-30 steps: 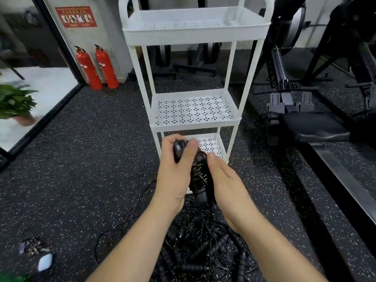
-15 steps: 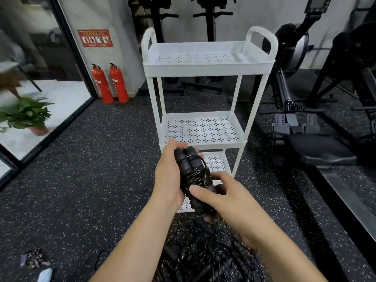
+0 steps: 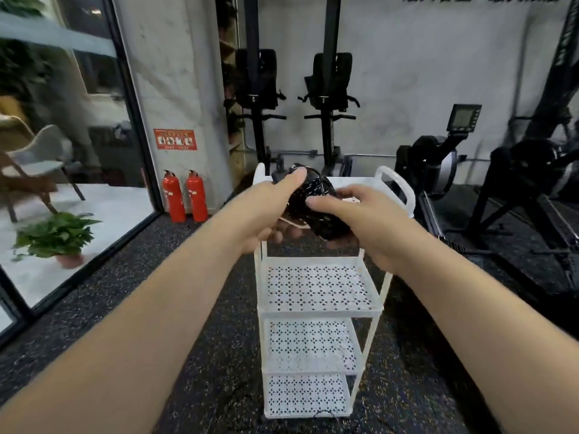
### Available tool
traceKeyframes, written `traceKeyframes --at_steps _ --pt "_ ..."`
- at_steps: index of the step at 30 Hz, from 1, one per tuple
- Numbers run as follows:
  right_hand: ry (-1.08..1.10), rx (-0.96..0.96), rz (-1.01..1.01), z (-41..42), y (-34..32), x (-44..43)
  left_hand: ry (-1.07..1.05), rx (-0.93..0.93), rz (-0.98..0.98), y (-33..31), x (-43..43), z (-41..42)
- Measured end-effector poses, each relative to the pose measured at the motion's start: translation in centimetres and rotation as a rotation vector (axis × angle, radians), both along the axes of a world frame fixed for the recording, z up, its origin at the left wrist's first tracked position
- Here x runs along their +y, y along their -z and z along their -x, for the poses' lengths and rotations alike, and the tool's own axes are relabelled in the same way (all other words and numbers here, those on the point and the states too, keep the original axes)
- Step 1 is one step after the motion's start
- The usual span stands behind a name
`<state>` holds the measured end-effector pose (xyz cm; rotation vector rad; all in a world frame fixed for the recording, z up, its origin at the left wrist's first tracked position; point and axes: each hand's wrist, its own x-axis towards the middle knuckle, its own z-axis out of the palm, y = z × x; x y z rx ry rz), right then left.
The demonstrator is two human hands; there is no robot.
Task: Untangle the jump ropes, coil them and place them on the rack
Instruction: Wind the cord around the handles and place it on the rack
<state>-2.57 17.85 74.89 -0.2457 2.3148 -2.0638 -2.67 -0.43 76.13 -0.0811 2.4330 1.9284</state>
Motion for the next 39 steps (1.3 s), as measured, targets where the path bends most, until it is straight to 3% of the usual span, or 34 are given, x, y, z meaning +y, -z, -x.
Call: traceKeyframes --at_steps 6,10,13,18,22,25,30,35,39 --pt "0.017 0.108 -0.325 4.3 -2.7 -1.6 -0.099 0.149 0.202 -3.6 -2.1 5.5" --pt "0.051 0.122 -0.306 7.4 -2.1 -2.6 -0.074 0.172 0.330 -3.6 -2.8 9.6" --pt "0.055 0.119 -0.348 9.8 -1.1 -3.2 -0.046 0.186 0.543 -3.3 -2.8 10.7" --pt "0.019 0.125 -0.512 12.0 0.5 -4.0 -0.084 0.251 1.091 -2.6 -2.2 12.1" --pt "0.001 0.122 -0.526 11.8 1.3 -4.6 -0.084 0.220 1.314 -2.2 -2.2 12.3" --pt "-0.020 0.159 -0.667 11.5 1.3 -4.6 -0.053 0.230 1.452 -2.0 -2.6 12.2" --pt "-0.017 0.138 -0.826 11.5 0.9 -4.4 0.069 0.171 1.458 -1.6 -3.7 12.1" --pt "-0.034 0.243 -0.969 11.1 1.4 -5.1 0.372 0.131 1.192 -3.7 -4.9 10.4" --pt "-0.103 0.258 -0.886 10.3 1.1 -4.4 0.424 0.189 1.268 -3.7 -5.8 10.4"
